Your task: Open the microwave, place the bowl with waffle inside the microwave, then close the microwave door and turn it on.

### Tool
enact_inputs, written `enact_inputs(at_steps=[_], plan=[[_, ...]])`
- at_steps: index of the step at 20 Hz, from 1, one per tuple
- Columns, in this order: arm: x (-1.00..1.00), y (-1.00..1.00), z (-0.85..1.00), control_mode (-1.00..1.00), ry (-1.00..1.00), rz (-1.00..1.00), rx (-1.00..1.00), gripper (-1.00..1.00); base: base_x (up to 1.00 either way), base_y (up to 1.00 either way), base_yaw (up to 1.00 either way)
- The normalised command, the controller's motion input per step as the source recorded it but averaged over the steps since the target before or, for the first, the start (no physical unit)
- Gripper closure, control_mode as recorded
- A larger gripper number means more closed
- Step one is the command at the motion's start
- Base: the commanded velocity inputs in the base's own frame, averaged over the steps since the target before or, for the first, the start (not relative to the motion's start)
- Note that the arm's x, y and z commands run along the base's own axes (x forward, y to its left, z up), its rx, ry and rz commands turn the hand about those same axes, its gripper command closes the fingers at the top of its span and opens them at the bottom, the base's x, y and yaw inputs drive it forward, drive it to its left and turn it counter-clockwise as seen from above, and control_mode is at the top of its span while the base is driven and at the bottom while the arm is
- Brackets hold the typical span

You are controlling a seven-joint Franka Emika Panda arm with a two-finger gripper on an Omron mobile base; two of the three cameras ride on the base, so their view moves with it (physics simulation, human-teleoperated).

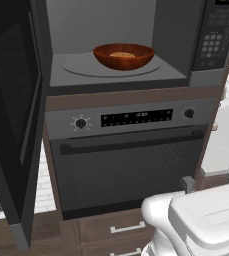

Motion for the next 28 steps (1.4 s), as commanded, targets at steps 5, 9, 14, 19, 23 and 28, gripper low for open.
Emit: enact_inputs(at_steps=[5, 9, 14, 19, 23, 28], plan=[[-0.49, 0.11, 0.0, -1.0, 0.02, 0.0, -0.02, -1.0, 0.0, 0.0, 0.0], [-0.76, 0.16, 0.0, -1.0, 0.0, 0.0, -0.04, -1.0, 0.0, 0.0, 0.0], [-0.9, 0.34, 0.09, -1.0, 0.03, 0.0, -0.05, -1.0, 0.0, 0.0, 0.0], [-0.71, 0.74, 0.23, -1.0, 0.12, -0.16, -0.13, -1.0, 0.0, 0.0, 0.0], [-0.55, 0.91, 0.16, -1.0, 0.13, -0.21, -0.11, -1.0, 0.0, 0.0, 0.0], [-0.31, 0.95, 0.23, -1.0, 0.15, -0.15, -0.12, -1.0, 0.0, 0.0, 0.0]])
